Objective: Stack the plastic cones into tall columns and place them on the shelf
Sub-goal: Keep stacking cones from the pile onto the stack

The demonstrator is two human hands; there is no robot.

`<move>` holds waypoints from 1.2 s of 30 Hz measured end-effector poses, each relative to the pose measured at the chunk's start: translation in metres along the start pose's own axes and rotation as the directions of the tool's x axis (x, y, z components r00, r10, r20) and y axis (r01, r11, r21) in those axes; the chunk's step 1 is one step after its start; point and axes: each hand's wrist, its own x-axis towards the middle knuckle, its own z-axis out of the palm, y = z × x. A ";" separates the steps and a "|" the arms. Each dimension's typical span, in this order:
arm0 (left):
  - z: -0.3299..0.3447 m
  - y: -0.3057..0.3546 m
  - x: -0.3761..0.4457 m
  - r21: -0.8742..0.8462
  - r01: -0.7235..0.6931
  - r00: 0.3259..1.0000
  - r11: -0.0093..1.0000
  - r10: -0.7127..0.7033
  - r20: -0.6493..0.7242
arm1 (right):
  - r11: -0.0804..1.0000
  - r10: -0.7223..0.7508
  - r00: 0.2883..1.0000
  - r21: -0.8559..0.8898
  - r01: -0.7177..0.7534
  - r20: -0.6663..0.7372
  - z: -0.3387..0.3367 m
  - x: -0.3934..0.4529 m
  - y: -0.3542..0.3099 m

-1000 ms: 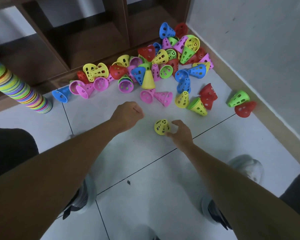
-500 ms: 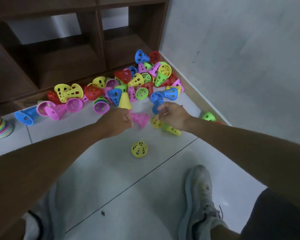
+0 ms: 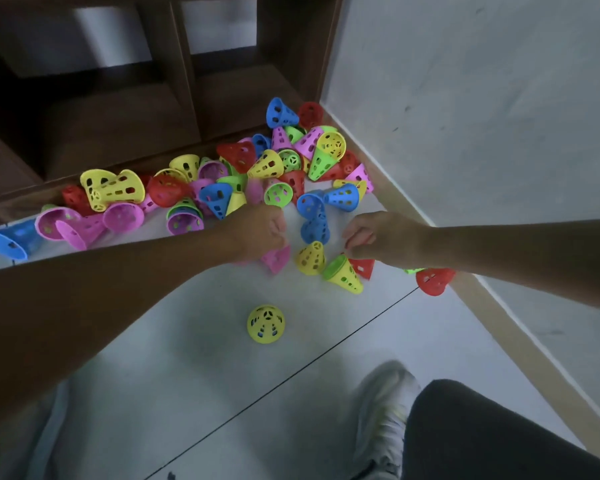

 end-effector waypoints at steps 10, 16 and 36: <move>0.061 -0.045 0.045 0.306 -0.107 0.988 0.946 0.068 0.138 | 0.993 -0.062 0.989 -0.109 0.047 -0.137 0.082 0.048 0.054; 0.074 -0.064 0.053 0.490 -0.172 0.975 0.855 0.076 0.210 | 0.999 -0.003 0.966 -0.036 -0.006 -0.258 0.124 0.054 0.067; -0.004 -0.005 -0.060 0.387 -0.175 0.922 0.906 0.012 0.388 | 0.981 0.047 0.938 0.194 0.022 -0.344 0.178 0.033 0.062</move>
